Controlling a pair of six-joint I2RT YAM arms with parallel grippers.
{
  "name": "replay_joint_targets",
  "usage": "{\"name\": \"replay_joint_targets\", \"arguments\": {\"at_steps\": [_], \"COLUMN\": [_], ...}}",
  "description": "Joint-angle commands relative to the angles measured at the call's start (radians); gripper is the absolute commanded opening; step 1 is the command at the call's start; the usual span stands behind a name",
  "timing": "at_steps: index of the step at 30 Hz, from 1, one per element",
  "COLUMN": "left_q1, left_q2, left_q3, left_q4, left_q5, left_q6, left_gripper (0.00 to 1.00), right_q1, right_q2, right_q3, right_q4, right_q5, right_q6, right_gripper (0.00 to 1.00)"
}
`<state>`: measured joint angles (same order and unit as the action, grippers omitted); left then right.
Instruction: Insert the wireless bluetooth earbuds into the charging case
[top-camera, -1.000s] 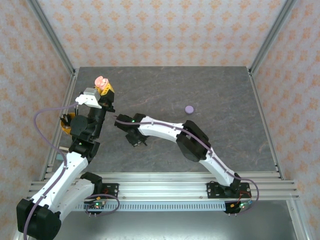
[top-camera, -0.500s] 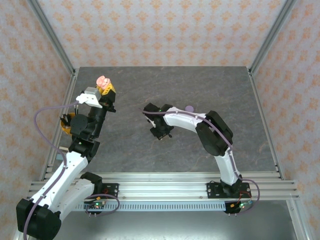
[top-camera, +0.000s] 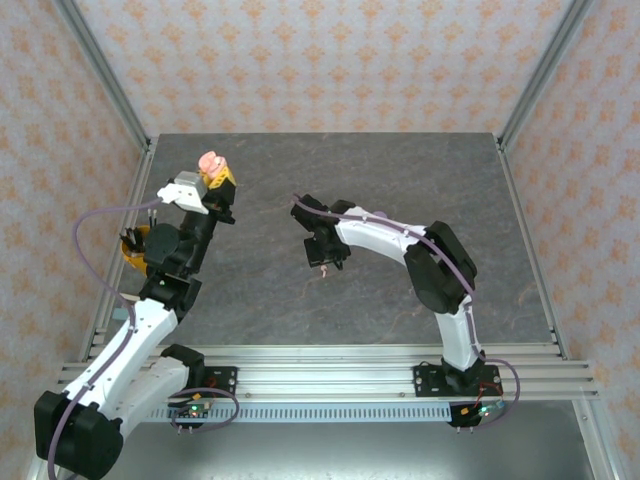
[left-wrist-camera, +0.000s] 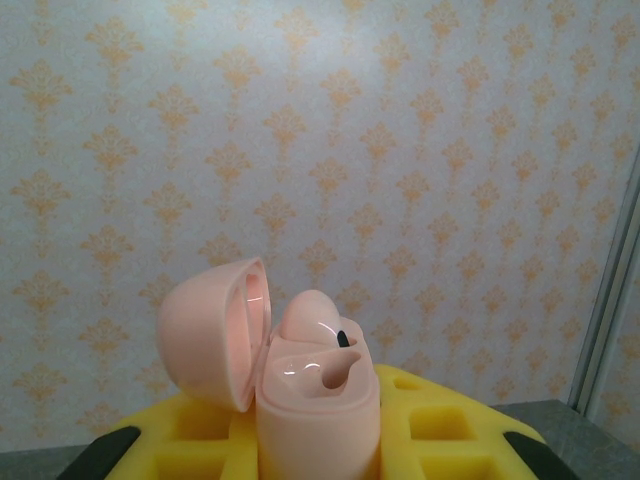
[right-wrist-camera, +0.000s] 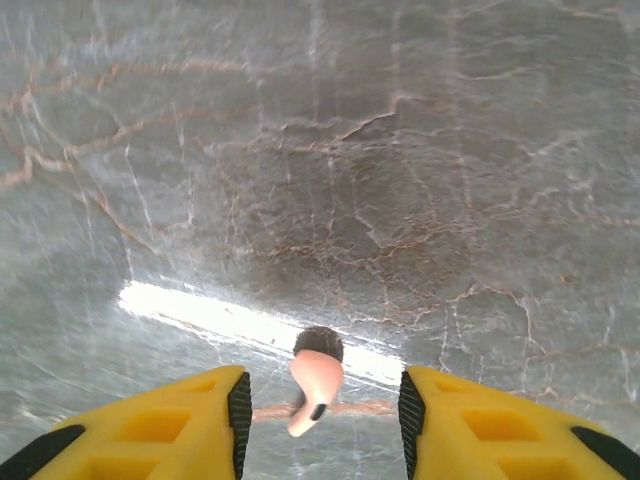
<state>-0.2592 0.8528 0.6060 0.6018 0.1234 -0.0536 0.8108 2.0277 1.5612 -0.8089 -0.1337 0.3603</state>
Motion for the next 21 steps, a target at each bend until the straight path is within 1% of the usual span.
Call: {"name": "replay_joint_targets", "arguments": {"at_steps": [1,4,6,12,21], "left_q1": [0.008,0.006,0.007,0.008,0.007], "left_q2": [0.007,0.013,0.018,0.031,0.031], "left_q3": [0.032,0.033,0.036,0.049,0.049], "left_q4": [0.021,0.026,0.028,0.029,0.028], "left_q5": [0.021,0.021,0.023,0.03,0.031], "left_q6": [-0.01,-0.012,-0.014,-0.02,-0.025], "left_gripper": [0.0,0.0,0.0,0.0,0.0], "right_q1": [0.002,0.006,0.011,0.028,0.034], "right_q2": [-0.013,-0.005,0.013,0.057,0.109], "right_q3": [0.033,0.031,0.042,0.057,0.07], "right_q4": [-0.078,-0.072,-0.082,-0.084,-0.093], "right_q5": [0.048,0.04,0.047,0.039,0.06], "right_q6": [0.256,0.321,0.331,0.319,0.316], "right_gripper": [0.45,0.45,0.46,0.46,0.45]}}
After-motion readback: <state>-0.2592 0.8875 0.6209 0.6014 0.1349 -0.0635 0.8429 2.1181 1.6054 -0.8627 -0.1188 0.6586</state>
